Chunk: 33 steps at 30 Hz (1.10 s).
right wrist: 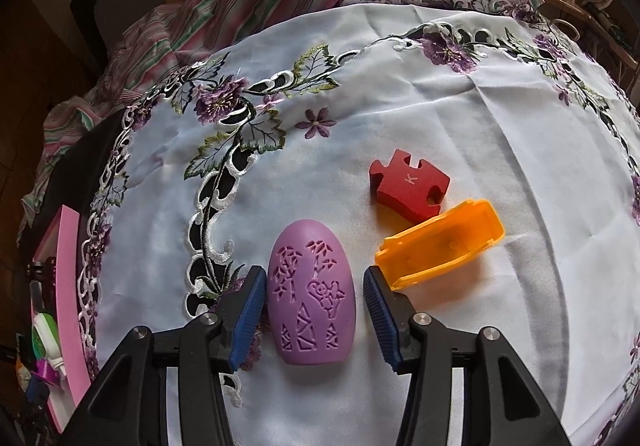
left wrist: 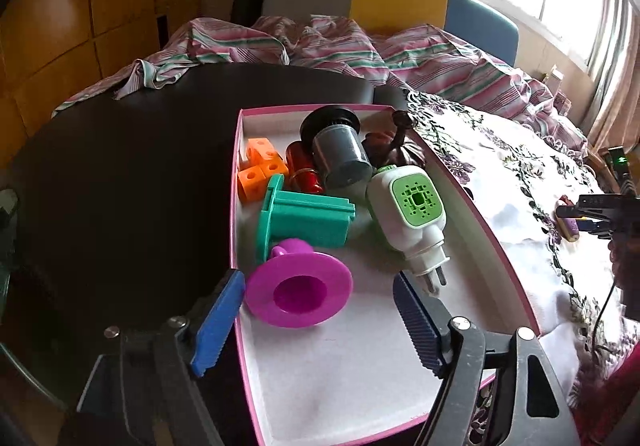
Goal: Organize rigid objects
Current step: 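Lower the magenta cup into the tray and open the left gripper, then lift the purple egg with the right gripper while the left gripper withdraws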
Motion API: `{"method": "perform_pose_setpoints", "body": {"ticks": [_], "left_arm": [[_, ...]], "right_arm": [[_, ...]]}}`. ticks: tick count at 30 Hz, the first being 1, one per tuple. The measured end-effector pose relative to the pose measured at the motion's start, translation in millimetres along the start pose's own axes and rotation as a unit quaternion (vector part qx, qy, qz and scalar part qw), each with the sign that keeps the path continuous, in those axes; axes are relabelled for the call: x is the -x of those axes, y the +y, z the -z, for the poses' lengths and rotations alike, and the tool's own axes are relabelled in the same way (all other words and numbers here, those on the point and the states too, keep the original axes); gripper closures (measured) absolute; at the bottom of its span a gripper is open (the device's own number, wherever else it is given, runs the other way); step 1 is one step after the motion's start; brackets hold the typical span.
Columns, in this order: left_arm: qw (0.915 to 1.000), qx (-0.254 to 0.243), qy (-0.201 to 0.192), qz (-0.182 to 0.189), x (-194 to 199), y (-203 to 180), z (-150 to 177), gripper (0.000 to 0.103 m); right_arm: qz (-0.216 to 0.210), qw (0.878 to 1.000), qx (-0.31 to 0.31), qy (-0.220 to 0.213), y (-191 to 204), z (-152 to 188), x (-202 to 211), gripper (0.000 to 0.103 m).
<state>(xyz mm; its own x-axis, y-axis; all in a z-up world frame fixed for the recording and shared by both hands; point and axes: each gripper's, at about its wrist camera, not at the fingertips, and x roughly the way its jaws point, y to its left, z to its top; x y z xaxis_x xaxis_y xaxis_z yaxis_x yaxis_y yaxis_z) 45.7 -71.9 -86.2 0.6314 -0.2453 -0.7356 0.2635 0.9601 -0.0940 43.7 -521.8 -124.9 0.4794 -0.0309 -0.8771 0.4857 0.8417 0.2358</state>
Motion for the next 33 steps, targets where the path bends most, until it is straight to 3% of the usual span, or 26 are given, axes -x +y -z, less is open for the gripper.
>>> {"method": "perform_pose_setpoints", "body": {"ticks": [4,6,12,33], "left_arm": [[0.9999,0.01,0.002,-0.007,3.6,4.0,0.0,0.023],[0.9998,0.015,0.003,-0.015,5.0,5.9,-0.3,0.021],[0.9994,0.019,-0.001,-0.03,12.4,8.4,-1.7,0.021],[0.999,0.028,-0.019,-0.031,43.3,13.8,-1.7,0.019]], "right_arm": [[0.014,1.0,0.019,-0.004,6.6,-0.7,-2.6,0.052],[0.024,0.999,0.032,-0.002,9.4,-0.3,-4.3,0.059],[0.044,0.997,0.061,0.002,15.3,2.5,-7.4,0.059],[0.041,0.998,0.052,0.001,13.9,5.1,-6.7,0.059]]}}
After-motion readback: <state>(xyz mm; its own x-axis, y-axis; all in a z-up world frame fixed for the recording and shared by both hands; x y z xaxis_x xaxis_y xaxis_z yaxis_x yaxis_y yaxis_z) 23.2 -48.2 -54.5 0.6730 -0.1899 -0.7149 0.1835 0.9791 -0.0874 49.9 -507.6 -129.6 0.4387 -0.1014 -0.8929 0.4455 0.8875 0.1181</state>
